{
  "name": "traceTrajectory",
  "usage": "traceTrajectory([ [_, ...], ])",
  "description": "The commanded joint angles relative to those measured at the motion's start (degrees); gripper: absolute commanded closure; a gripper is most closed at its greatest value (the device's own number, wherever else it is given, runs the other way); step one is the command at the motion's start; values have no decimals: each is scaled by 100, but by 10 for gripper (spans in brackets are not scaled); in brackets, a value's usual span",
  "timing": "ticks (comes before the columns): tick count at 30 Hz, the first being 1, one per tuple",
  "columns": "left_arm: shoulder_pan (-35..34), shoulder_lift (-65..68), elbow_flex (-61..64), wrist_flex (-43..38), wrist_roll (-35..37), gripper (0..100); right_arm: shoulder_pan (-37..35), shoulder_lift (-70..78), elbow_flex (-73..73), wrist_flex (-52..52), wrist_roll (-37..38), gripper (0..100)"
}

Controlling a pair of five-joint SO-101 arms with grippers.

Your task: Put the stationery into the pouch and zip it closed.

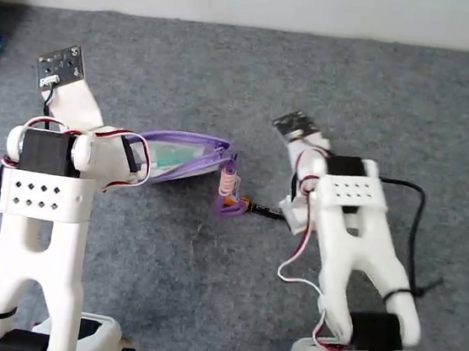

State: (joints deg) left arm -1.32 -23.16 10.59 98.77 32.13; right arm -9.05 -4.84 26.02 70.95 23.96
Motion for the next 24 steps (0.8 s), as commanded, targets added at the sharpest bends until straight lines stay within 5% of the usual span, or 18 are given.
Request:
traceTrajectory([
  [1,-35,158,207,158,70,987,-259,330,-316,-330,149,663],
  [9,-53,158,207,158,70,987,-382,1314,-316,-1174,167,670],
  [14,-62,141,207,158,70,987,-127,1631,-316,-1226,220,901],
  [16,-62,141,207,158,70,987,75,1631,-308,-1182,492,998],
  [24,-62,123,198,158,53,987,1631,1596,-290,-743,1538,992],
])
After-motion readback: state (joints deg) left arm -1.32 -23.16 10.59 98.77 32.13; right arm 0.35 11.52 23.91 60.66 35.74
